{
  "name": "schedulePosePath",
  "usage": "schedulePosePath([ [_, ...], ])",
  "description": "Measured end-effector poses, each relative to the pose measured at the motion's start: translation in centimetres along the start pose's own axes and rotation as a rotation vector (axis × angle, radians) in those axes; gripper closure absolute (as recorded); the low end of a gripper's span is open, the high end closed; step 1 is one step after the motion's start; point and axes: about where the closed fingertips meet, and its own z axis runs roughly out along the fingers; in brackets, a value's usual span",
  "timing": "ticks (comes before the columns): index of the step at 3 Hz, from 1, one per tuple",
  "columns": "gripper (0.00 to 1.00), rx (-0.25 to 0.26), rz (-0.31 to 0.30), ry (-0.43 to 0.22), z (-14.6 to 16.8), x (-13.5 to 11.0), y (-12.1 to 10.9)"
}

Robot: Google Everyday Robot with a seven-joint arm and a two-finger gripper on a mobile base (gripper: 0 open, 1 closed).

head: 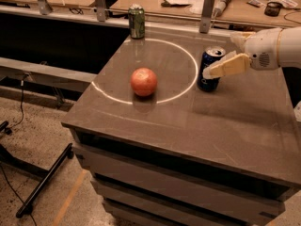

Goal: Knock pepsi can over

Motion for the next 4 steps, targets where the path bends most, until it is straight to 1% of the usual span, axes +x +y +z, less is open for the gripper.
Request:
schedulePosePath([
  [1,0.0,0.005,0.016,-0.103,0.9,0.4,-0.6],
  [2,0.0,0.023,0.027,-0.224,2.2,1.0,-1.7],
  [3,0.0,0.021,0.025,-0.223,2.2,1.0,-1.6],
  [4,0.18,0.016,0.024,-0.224,2.5,0.8,-1.5],
])
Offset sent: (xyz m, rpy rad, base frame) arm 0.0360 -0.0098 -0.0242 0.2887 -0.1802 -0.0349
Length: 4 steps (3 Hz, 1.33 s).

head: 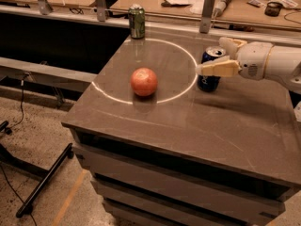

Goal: Knock pepsi can over

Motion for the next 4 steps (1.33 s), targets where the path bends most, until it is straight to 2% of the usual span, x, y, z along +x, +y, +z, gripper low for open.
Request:
schedulePosePath([
  [1,0.5,-0.006,-0.001,-0.001,0.3,-0.1,0.2],
  [3,0.95,-0.012,-0.022,0.024,0.5,-0.8,0.0],
  [4,1.0,0.02,-0.103,0.114,-0.8,-2.9,-1.0],
])
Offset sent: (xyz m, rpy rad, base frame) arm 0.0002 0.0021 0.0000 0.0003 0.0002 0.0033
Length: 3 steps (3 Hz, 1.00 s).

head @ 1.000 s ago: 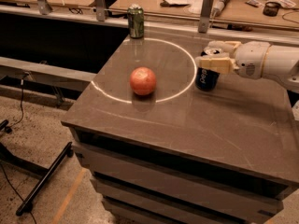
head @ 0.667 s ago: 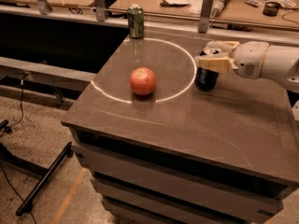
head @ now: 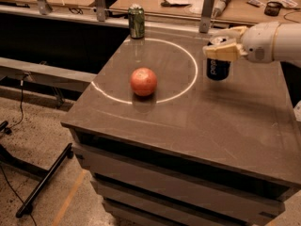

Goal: Knock pepsi can over

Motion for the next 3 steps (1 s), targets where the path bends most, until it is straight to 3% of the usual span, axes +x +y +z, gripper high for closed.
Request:
schedulePosePath([
  [2,1.0,0.054,-0.152,0.243,-2.5,-0.4,-0.8],
  [3,1.0,0.078,-0.262,0.46,-3.1,0.8,-0.4],
])
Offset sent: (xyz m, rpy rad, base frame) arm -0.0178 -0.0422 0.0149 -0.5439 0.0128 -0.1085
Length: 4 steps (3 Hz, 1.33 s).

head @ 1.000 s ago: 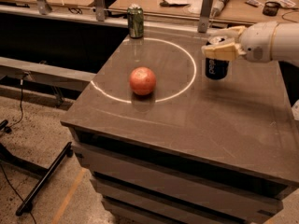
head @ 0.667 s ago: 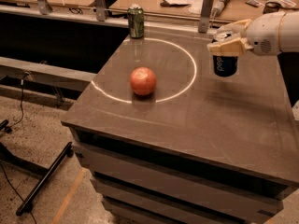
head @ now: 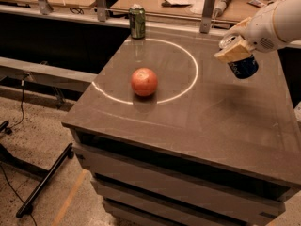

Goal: Knock pepsi can over

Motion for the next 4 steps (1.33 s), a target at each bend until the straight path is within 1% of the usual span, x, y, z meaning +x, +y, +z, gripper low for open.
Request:
schedulePosePath([
  [1,1.0,0.012,-0.058,0.12,0.0,1.1,0.3],
  [2,1.0,-0.029,-0.07,0.171,0.9,1.6,0.9],
  [3,1.0,-0.104,-0.068,0.188,2.2,1.7,1.7],
  [4,1.0,-0.213,-0.045,0.207,3.2,1.6,2.9],
])
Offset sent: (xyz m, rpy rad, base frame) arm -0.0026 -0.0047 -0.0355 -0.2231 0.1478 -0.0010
